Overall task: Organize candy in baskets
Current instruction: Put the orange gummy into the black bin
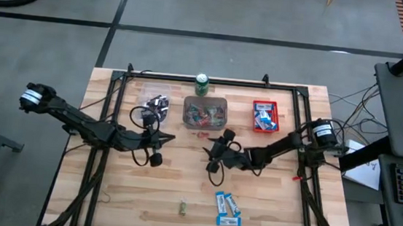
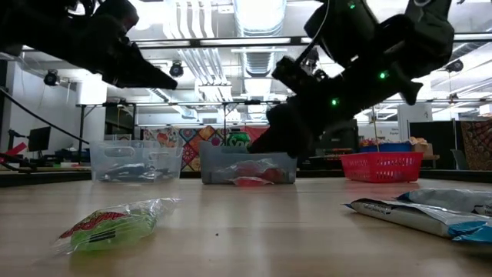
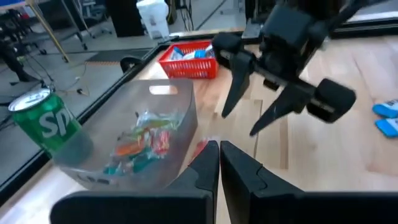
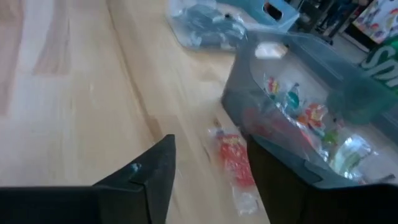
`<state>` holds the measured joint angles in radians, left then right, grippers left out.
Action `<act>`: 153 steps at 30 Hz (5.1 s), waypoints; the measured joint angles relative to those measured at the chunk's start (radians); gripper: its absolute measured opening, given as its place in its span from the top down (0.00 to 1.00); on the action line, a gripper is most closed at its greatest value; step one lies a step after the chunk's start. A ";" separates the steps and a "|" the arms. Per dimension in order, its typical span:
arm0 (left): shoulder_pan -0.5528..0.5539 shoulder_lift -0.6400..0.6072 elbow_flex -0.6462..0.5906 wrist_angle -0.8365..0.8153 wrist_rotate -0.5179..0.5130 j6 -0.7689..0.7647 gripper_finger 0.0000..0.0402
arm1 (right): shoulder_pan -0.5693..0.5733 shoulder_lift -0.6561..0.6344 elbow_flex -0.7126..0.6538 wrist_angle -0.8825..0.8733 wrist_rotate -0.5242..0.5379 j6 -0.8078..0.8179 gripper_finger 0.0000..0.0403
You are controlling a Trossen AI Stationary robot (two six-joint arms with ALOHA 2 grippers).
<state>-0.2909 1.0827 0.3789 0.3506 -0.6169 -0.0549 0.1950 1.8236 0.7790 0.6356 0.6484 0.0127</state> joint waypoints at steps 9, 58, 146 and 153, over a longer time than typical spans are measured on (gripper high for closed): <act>0.000 0.020 0.019 0.010 -0.002 0.012 1.00 | -0.026 0.027 -0.002 -0.008 -0.028 0.017 0.52; 0.000 0.160 0.033 0.222 -0.002 -0.012 1.00 | -0.051 -0.155 0.049 -0.339 -0.267 0.238 0.98; -0.199 0.147 0.033 0.301 0.024 -0.137 1.00 | -0.329 -0.236 0.019 -0.149 -0.235 0.050 0.97; -0.199 0.158 0.033 0.302 0.024 -0.178 1.00 | -0.373 -0.218 0.019 -0.186 -0.282 0.083 0.84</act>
<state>-0.4904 1.2407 0.4118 0.6521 -0.5928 -0.2327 -0.1776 1.6054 0.7979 0.4494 0.3664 0.0958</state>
